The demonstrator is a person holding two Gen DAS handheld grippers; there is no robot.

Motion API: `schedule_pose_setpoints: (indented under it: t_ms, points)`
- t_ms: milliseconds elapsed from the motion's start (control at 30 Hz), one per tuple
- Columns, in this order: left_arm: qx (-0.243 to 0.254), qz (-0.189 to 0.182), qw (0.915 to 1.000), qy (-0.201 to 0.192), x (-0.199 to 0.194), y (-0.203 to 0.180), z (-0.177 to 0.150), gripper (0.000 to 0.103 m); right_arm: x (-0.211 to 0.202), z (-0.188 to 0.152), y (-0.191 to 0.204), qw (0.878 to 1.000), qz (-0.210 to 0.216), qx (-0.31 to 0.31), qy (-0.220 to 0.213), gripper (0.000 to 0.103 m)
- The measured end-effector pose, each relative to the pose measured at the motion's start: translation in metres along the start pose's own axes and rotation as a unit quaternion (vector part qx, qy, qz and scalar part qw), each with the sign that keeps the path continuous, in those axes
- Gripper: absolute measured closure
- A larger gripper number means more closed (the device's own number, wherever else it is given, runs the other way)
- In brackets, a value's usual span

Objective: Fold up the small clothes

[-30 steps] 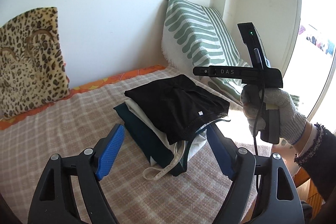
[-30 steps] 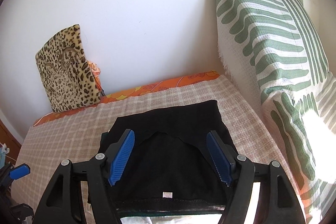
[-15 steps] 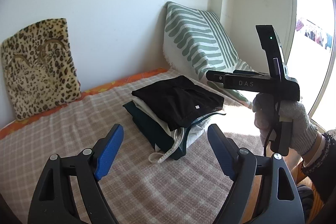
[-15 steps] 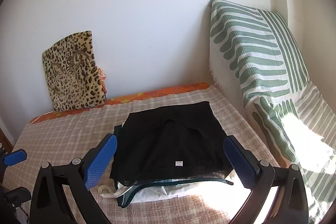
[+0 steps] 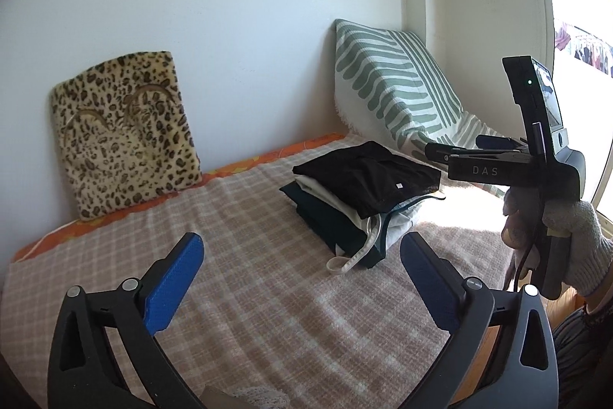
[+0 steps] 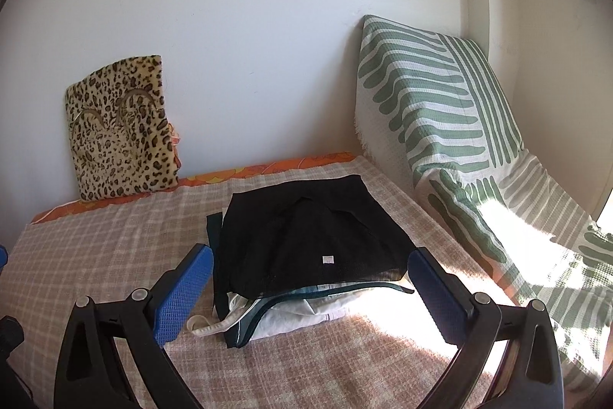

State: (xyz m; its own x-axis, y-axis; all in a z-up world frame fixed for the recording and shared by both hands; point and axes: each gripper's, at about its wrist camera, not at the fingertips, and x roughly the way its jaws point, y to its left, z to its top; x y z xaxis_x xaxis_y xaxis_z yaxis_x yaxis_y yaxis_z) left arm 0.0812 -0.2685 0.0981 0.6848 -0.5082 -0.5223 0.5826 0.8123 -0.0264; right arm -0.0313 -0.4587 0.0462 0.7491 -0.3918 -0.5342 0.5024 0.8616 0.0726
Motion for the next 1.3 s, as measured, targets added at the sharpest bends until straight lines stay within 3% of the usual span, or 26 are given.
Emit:
schedule_pose_setpoints:
  t_ms: [367,1300]
  points:
    - [-0.004,0.017,0.9993,0.034,0.002,0.013,-0.029,0.001,-0.014,-0.014,0.021,1.000,-0.023,0.002,-0.020,0.000]
    - [-0.001,0.026,0.9989,0.040,0.001,0.013,-0.030,0.001,-0.004,-0.017,0.025,1.000,-0.022,-0.002,-0.016,0.000]
